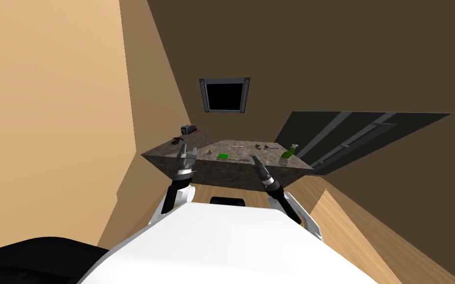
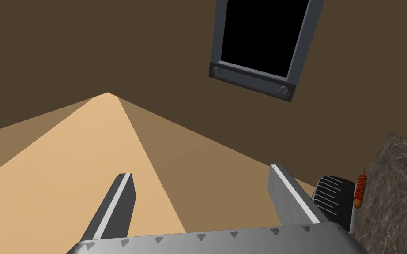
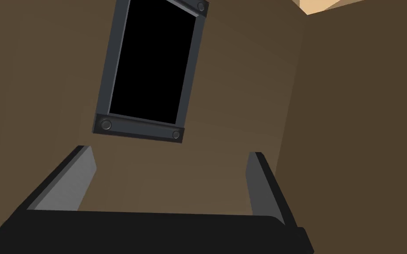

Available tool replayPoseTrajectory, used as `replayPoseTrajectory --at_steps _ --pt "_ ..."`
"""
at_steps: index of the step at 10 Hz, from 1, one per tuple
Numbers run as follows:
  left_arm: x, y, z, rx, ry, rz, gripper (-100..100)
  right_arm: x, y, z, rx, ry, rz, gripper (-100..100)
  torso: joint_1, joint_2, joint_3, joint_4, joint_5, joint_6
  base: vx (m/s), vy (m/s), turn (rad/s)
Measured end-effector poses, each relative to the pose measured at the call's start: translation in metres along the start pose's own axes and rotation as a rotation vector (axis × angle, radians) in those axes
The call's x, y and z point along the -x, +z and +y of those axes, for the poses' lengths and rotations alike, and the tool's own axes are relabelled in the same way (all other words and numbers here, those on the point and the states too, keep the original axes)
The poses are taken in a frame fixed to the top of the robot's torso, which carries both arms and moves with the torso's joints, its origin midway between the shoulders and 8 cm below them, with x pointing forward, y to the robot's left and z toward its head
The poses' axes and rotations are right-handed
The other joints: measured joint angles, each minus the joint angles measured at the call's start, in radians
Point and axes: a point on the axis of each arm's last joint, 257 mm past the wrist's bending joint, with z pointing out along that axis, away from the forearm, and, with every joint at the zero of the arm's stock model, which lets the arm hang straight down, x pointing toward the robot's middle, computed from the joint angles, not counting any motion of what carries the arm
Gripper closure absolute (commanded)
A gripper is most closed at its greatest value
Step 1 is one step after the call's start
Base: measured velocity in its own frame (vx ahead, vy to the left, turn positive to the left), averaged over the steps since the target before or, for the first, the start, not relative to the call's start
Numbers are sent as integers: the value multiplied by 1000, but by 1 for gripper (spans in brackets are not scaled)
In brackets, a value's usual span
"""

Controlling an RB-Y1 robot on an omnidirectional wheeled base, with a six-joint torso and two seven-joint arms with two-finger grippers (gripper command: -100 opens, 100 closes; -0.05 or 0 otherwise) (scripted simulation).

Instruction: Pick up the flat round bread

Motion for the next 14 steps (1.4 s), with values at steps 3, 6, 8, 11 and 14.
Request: replayPoseTrajectory --at_steps 3,6,8,11,14 --pt "0 0 0 0 0 0 0 -20 -19 -27 -67 -19 93 -100 0 -1 0 0 0 1 -51 6 153" --pt "0 0 0 0 0 0 0 -39 -46 -67 -157 -38 199 -100 0 0 0 0 0 0 -57 4 130" --pt "0 0 0 0 0 0 0 -48 -66 -87 -213 -53 267 -100 -1 -1 0 0 0 0 -45 1 162" --pt "0 0 0 0 0 0 0 -56 -102 -113 -297 -83 376 -100 -1 -1 -1 0 0 1 -47 8 193" --pt "0 0 0 0 0 0 0 -63 -148 -142 -386 -112 499 -100 0 -1 -1 0 0 0 -41 7 143"
